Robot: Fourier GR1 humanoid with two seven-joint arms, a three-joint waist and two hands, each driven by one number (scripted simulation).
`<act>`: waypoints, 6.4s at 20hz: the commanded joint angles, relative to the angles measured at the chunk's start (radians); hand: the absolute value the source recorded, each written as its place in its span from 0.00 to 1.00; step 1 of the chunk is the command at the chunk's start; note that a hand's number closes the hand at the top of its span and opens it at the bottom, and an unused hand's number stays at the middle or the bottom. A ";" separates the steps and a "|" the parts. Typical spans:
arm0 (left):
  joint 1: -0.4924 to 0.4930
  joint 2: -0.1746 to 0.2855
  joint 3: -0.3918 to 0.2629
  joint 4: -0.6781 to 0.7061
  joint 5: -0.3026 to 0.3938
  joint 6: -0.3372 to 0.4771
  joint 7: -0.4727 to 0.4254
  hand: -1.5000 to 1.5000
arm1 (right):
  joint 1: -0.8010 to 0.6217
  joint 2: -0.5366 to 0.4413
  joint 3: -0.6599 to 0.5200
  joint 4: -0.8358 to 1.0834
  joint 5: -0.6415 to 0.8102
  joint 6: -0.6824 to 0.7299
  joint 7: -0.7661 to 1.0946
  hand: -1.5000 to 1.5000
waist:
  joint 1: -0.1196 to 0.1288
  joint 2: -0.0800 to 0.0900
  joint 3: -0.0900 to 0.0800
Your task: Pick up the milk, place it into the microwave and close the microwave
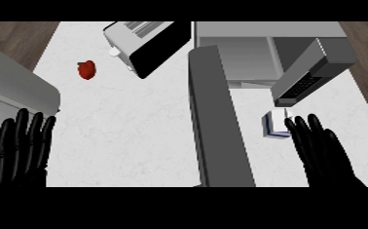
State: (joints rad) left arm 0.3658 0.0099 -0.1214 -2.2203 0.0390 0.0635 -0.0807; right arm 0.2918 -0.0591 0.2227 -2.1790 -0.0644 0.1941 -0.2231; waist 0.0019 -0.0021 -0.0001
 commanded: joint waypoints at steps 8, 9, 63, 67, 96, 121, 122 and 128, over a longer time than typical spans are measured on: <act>0.081 0.031 0.051 -0.017 0.077 -0.071 -0.047 0.00 | -0.092 0.034 -0.107 0.188 0.047 -0.075 -0.045 0.00 | 0.002 0.002 0.000; 0.101 0.008 0.013 -0.032 0.040 -0.051 -0.057 0.00 | -0.129 -0.014 -0.206 0.219 -0.045 -0.026 -0.042 0.00 | 0.003 0.002 0.000; 0.274 -0.009 0.002 -0.100 0.061 -0.166 -0.130 0.00 | -0.709 -0.262 -0.555 1.886 0.152 -0.054 -0.944 0.00 | 0.025 0.011 0.004; 0.283 0.011 0.046 -0.081 0.092 -0.181 -0.145 0.00 | -0.663 -0.235 -0.428 1.800 0.195 0.198 -0.901 0.00 | 0.023 0.009 0.004; 0.329 -0.006 0.052 -0.091 0.127 -0.203 -0.145 0.00 | -0.558 -0.155 -0.408 1.398 -0.017 0.155 -0.717 1.00 | -0.002 -0.003 0.000; 0.235 0.028 0.210 0.010 0.243 -0.296 -0.134 0.00 | -0.975 -0.066 -0.366 1.489 0.121 -0.203 -0.392 1.00 | 0.021 0.008 0.001; 0.227 0.076 0.306 0.066 0.320 -0.338 -0.161 0.00 | -1.007 -0.074 -0.377 1.517 0.109 -0.186 -0.385 1.00 | 0.026 0.009 0.000; 0.261 0.064 0.265 0.026 0.285 -0.371 -0.184 0.00 | -1.193 -0.114 -0.418 1.771 0.146 -0.225 -0.465 1.00 | 0.054 0.018 0.002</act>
State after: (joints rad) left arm 0.6214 0.0475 0.1124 -2.1940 0.2973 -0.2670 -0.2505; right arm -0.8060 -0.1410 -0.1685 -0.5487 0.0683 -0.0276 -0.6424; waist 0.0409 0.0108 0.0009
